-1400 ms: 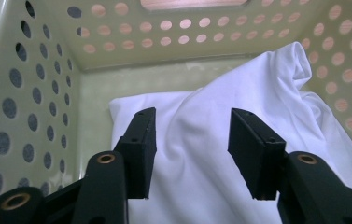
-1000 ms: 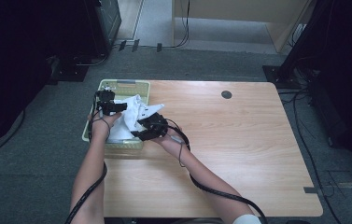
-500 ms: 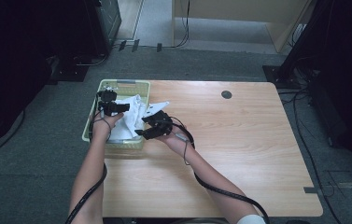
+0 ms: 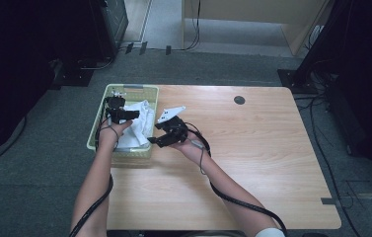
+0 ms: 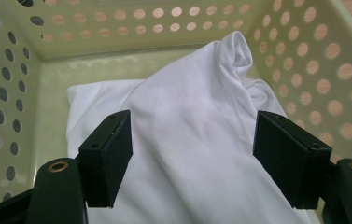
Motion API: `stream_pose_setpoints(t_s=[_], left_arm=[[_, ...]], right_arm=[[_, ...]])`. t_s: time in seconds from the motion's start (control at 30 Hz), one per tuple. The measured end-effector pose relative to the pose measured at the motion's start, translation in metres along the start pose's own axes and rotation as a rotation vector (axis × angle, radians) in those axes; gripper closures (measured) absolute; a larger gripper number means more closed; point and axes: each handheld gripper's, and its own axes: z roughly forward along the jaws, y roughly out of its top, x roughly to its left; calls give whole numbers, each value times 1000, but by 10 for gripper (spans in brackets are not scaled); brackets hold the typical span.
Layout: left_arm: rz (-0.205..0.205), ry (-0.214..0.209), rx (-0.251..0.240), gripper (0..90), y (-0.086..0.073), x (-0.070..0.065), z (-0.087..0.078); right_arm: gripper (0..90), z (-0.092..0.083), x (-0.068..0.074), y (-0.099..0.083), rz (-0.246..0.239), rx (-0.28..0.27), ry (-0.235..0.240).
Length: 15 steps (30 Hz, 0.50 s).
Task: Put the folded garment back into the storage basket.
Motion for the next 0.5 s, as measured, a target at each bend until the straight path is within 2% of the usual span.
stream_pose_setpoints(t_s=[0.37,0.5], left_arm=[[12,5,7,285,1,-7,-5],[42,4,6,275,1,-13,-9]], right_arm=[[334,-5,-4,-7,-4,8,13],[315,-7,-4,-11,-22,11,26]])
